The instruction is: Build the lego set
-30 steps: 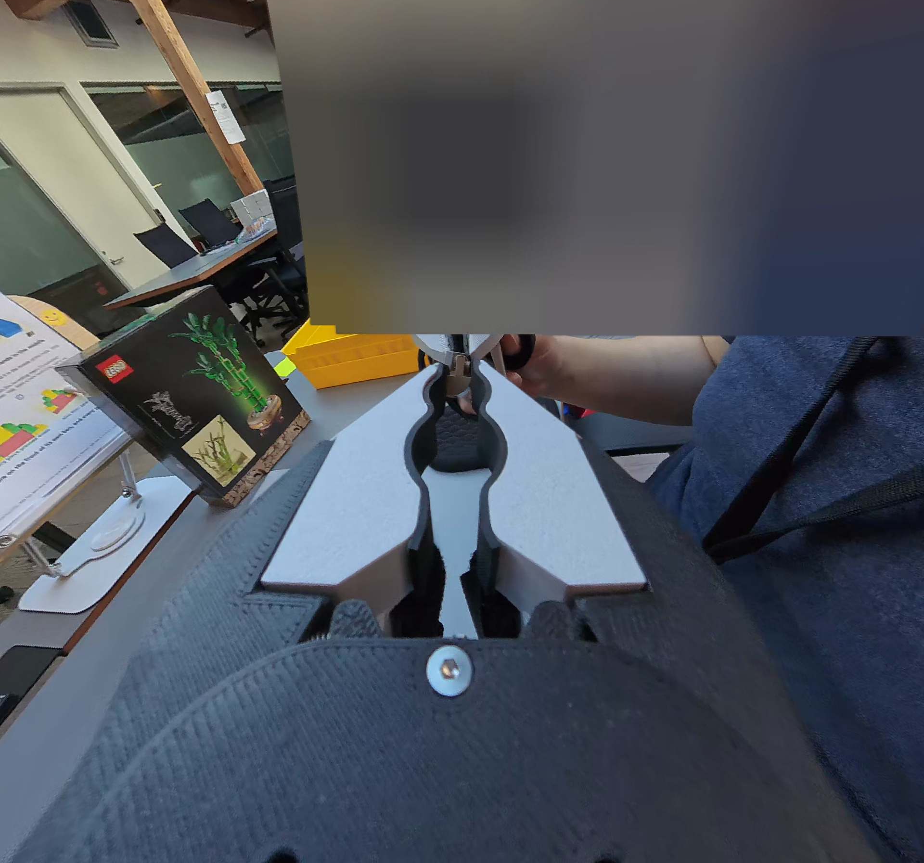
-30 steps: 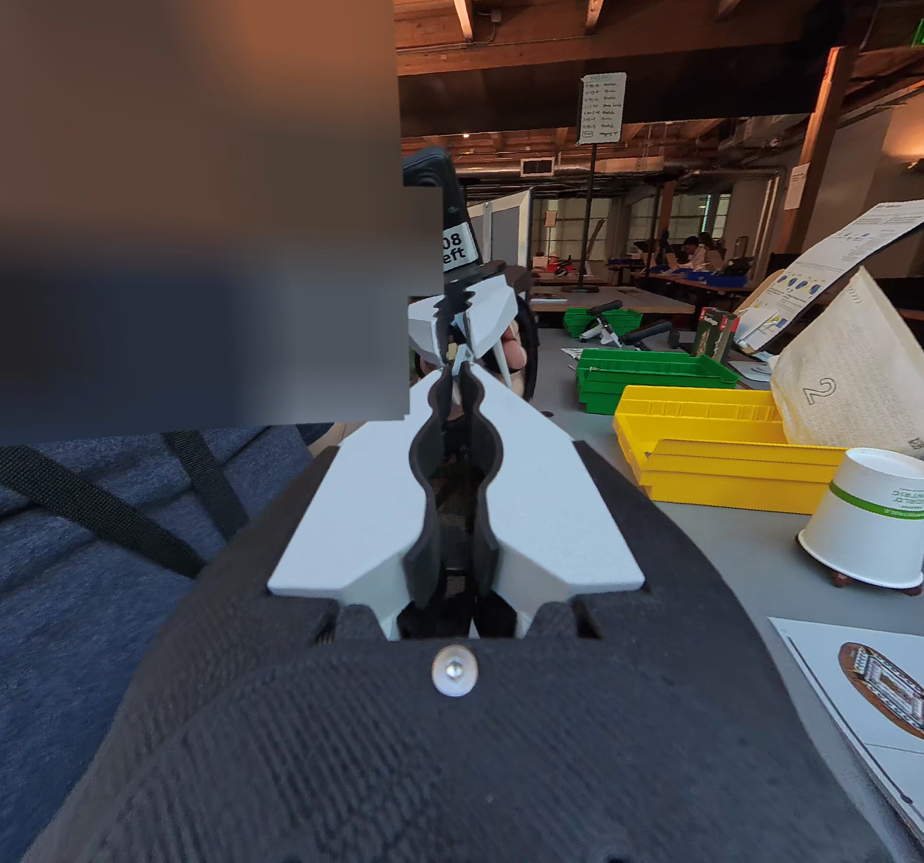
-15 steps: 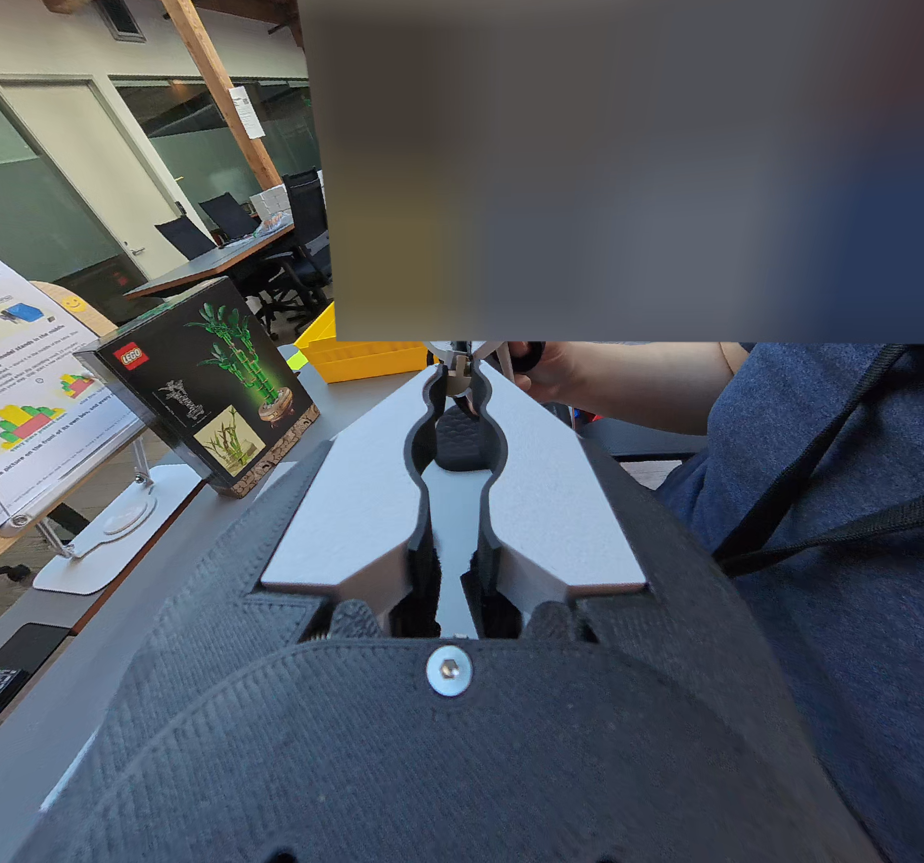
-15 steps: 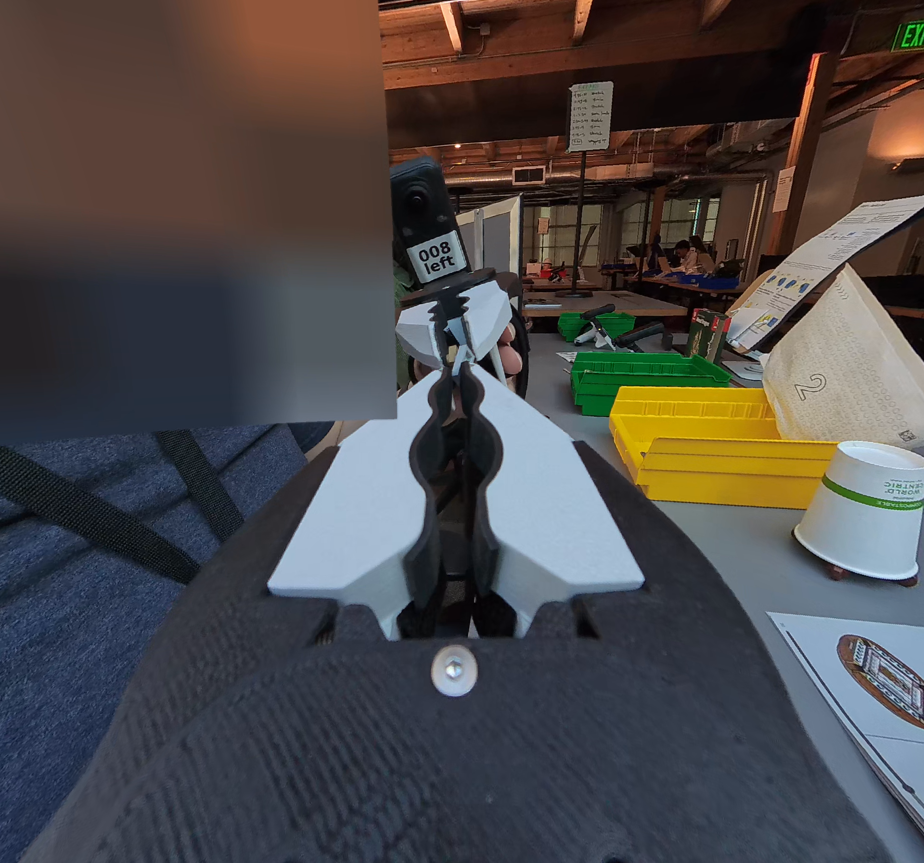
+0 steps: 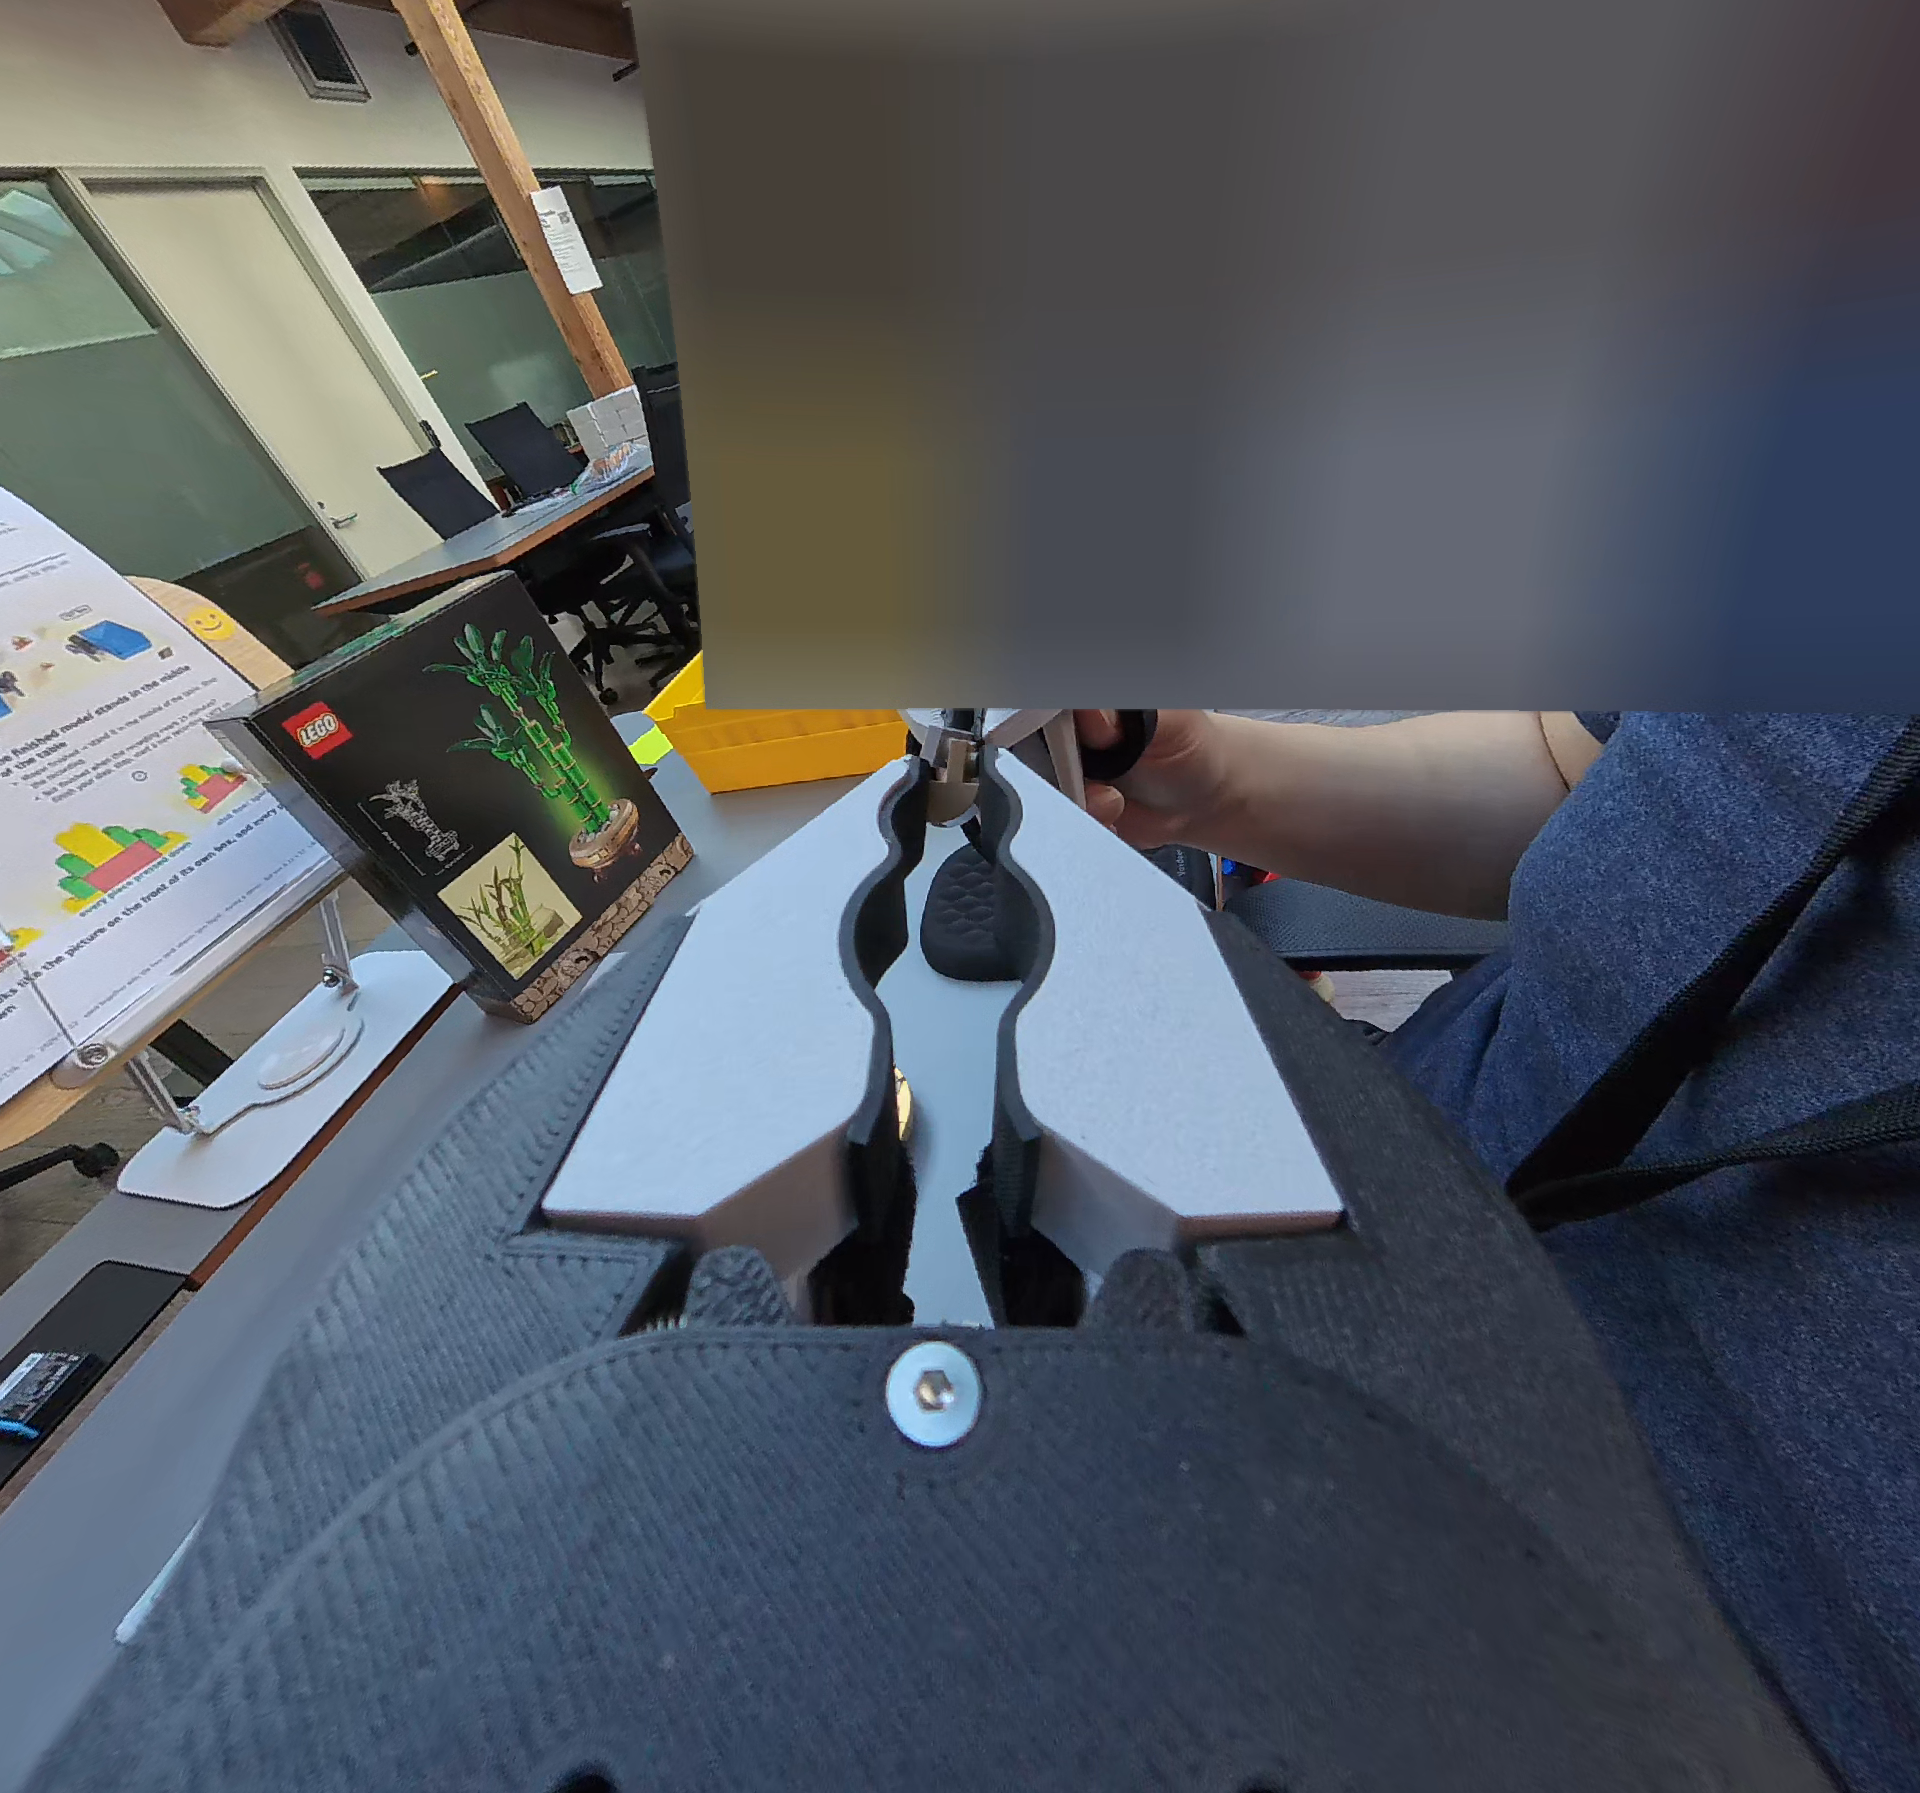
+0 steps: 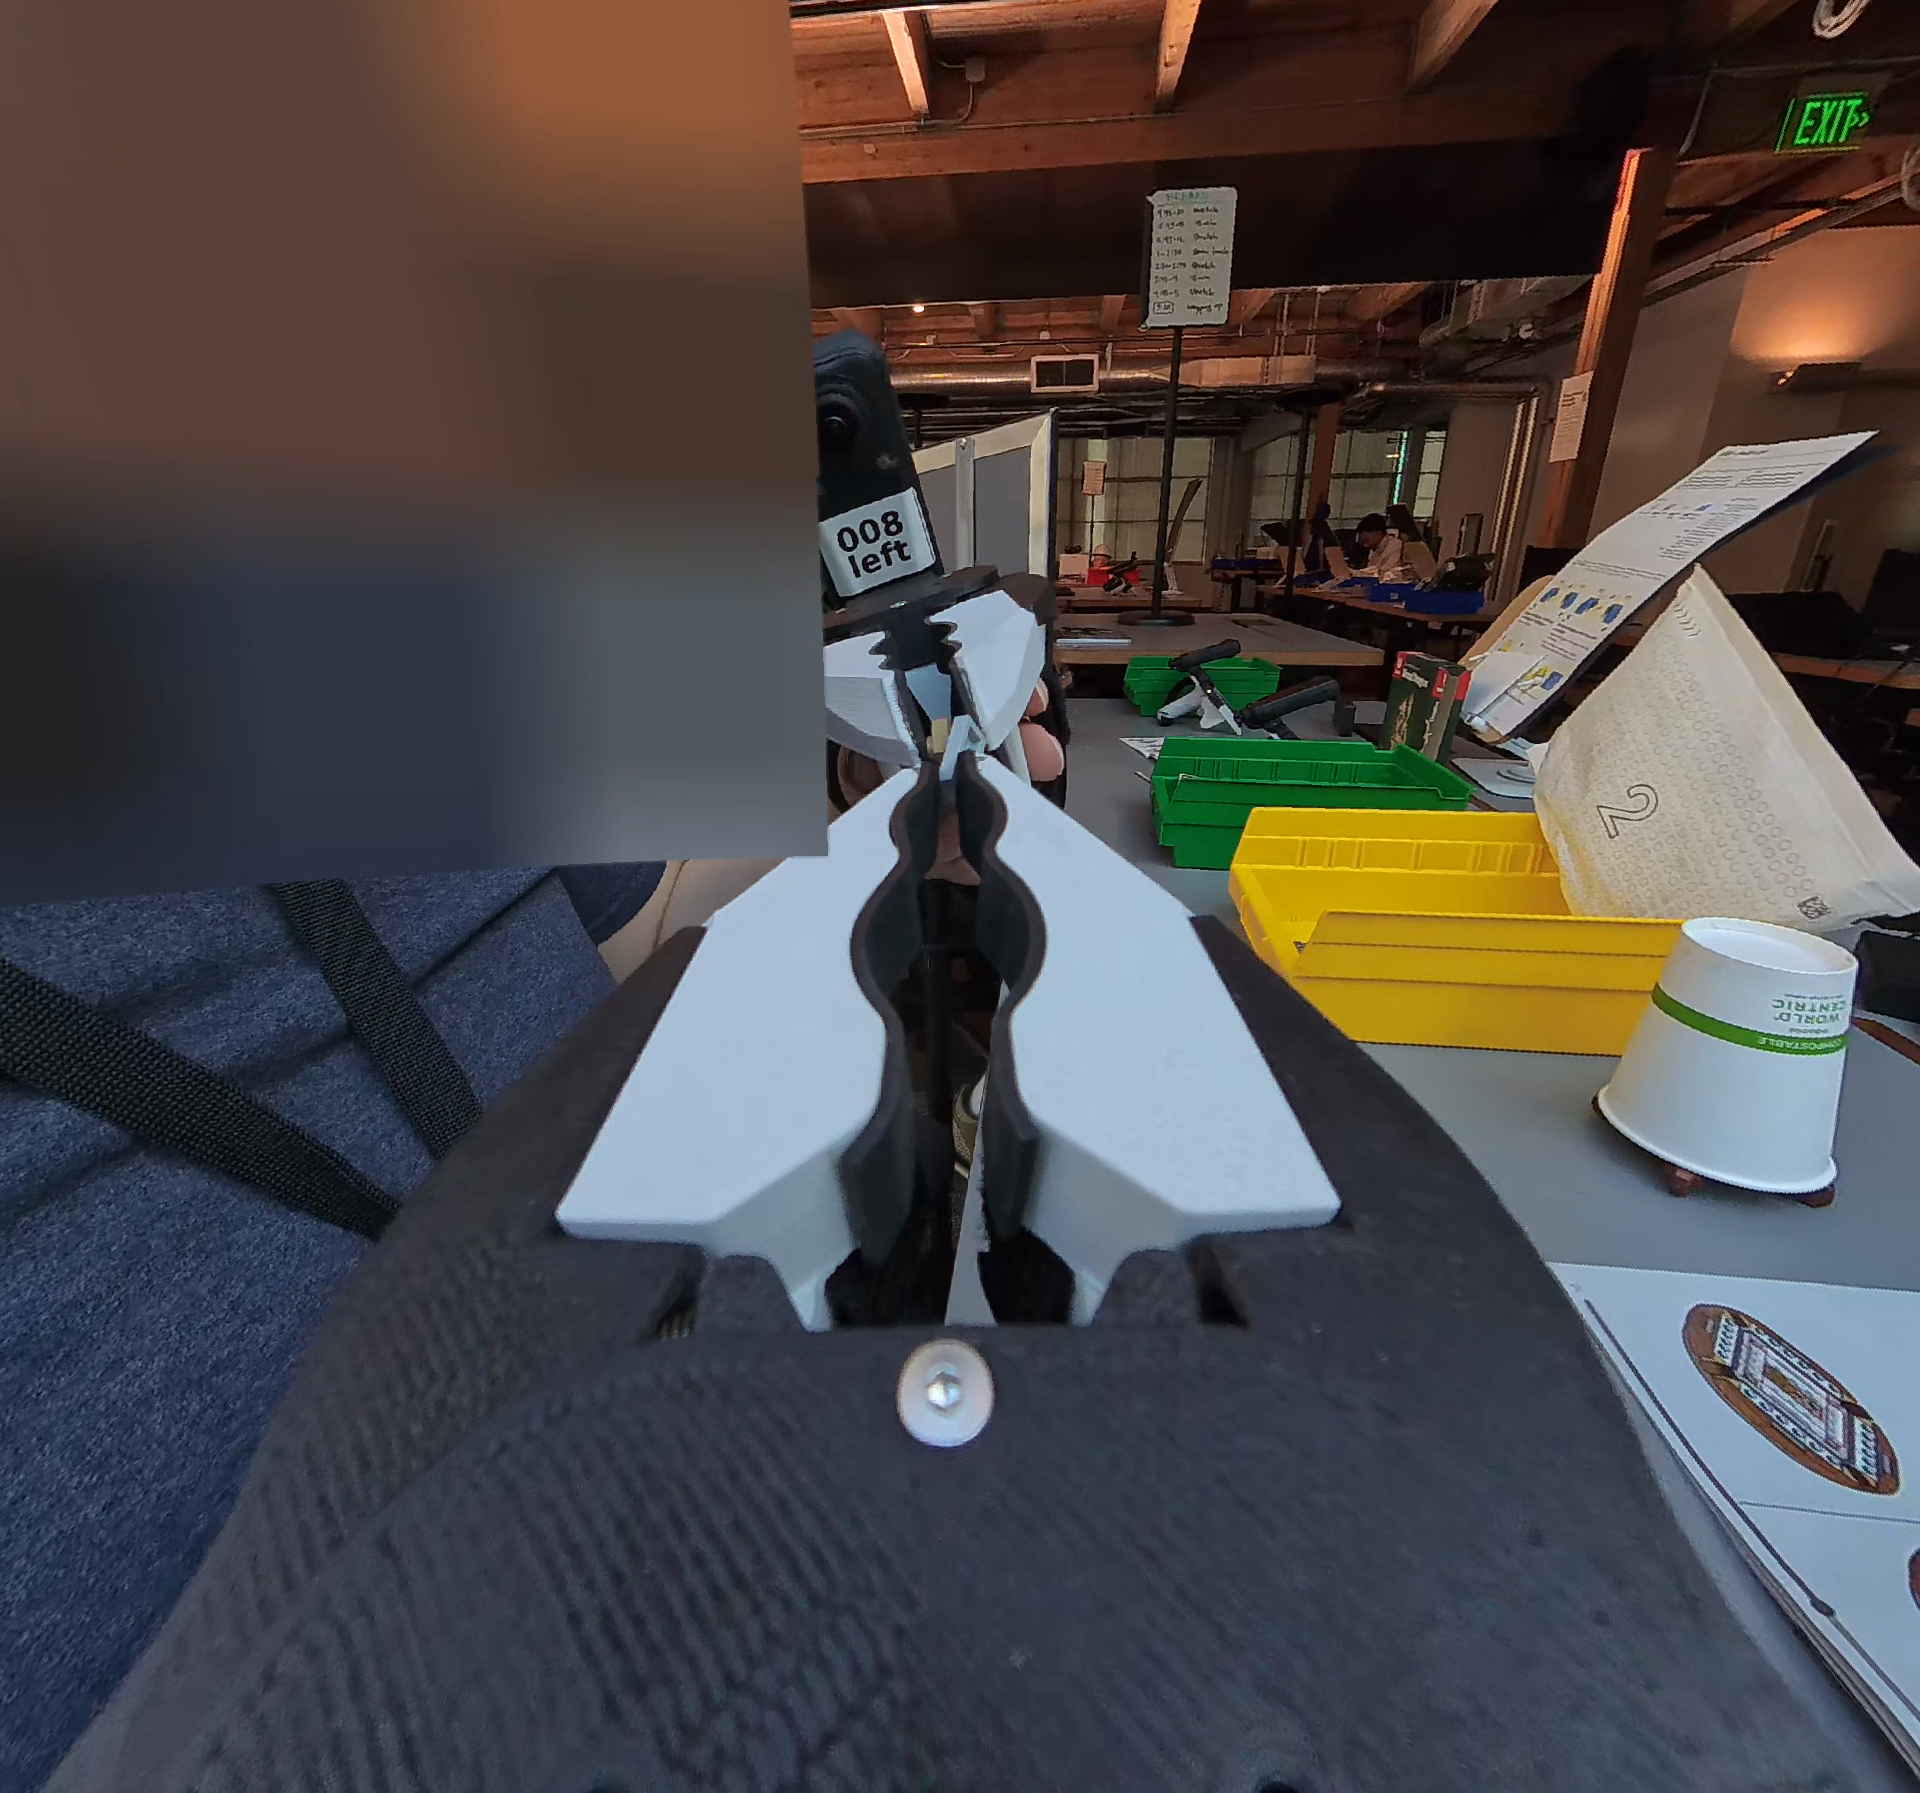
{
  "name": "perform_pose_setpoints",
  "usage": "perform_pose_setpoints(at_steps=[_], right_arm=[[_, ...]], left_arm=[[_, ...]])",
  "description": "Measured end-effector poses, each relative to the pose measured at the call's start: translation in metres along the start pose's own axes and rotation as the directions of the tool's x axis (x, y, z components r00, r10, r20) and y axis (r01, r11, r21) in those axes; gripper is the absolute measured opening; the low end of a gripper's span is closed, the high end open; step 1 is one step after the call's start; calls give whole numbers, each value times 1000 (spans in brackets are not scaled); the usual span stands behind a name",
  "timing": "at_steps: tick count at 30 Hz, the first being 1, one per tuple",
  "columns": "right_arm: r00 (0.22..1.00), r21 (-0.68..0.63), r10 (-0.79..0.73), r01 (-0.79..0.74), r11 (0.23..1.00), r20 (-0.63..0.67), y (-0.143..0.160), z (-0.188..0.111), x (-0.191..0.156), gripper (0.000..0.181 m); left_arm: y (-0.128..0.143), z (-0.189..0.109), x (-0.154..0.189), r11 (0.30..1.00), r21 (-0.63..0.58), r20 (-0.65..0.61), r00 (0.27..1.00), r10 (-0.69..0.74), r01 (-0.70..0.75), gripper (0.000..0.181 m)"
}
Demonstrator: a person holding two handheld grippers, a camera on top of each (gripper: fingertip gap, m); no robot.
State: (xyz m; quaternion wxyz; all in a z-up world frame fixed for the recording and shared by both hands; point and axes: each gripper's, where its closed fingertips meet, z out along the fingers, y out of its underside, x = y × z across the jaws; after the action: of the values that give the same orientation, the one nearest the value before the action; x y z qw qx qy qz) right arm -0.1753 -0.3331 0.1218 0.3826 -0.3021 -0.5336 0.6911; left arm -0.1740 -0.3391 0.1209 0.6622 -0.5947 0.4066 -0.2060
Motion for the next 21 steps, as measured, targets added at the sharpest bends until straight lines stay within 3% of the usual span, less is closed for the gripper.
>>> perform_pose_setpoints(at_steps=[21], right_arm=[[998,16,22,-23,1000,53,-1,0,-7,2]], left_arm=[[-5,0,6,999,26,0,999,46,-46,9]])
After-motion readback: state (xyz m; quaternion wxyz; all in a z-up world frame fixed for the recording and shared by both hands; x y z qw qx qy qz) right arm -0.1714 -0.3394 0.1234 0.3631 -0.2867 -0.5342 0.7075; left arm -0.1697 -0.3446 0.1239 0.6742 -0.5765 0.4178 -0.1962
